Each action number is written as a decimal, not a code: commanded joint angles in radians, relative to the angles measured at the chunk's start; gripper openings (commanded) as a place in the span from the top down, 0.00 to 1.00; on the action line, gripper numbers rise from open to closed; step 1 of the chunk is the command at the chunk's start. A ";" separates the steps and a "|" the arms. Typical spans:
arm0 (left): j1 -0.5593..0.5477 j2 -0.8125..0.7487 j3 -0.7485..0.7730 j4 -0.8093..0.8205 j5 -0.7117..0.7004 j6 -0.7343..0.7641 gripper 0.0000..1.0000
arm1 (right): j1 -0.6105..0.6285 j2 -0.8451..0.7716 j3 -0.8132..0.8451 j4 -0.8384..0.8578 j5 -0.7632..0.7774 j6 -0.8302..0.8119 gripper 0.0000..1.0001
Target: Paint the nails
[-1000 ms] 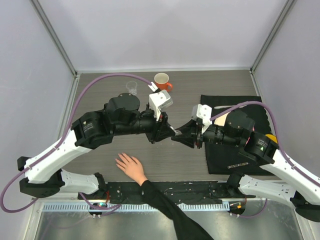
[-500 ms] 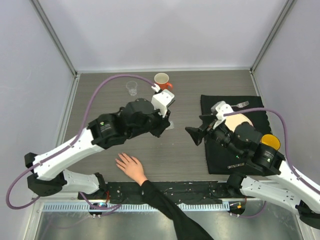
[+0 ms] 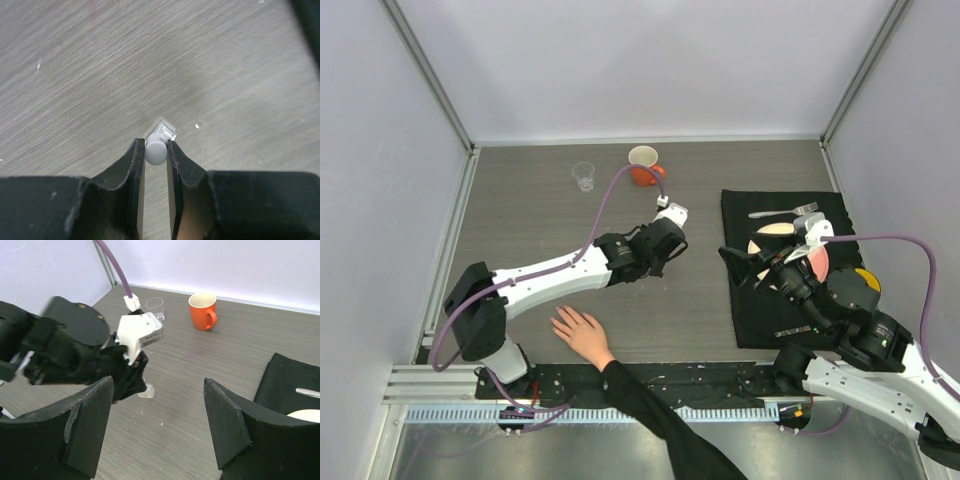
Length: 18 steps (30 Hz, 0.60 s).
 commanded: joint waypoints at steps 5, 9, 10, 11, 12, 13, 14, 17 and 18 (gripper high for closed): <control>0.053 0.131 -0.014 0.139 0.039 -0.087 1.00 | 0.000 -0.025 0.002 0.010 0.035 0.039 0.22; 0.053 0.167 -0.024 0.165 0.058 -0.083 1.00 | 0.003 -0.024 0.002 0.002 0.040 0.032 0.22; 0.054 0.168 -0.030 0.169 0.059 -0.083 1.00 | 0.001 -0.021 0.005 0.002 0.040 0.030 0.22; 0.054 0.174 -0.037 0.176 0.065 -0.083 1.00 | 0.003 -0.019 0.005 0.001 0.038 0.030 0.22; 0.054 0.177 -0.038 0.183 0.067 -0.081 1.00 | 0.001 -0.018 0.002 0.001 0.040 0.029 0.22; 0.054 0.179 -0.038 0.183 0.067 -0.081 1.00 | 0.001 -0.016 0.002 0.001 0.038 0.027 0.22; 0.054 0.187 -0.040 0.185 0.065 -0.081 1.00 | 0.001 -0.015 0.003 0.001 0.040 0.027 0.22; 0.057 0.205 -0.038 0.183 0.070 -0.083 1.00 | 0.001 -0.013 0.000 0.001 0.038 0.026 0.22; 0.057 0.208 -0.038 0.180 0.072 -0.081 1.00 | 0.001 -0.012 0.003 0.001 0.038 0.024 0.22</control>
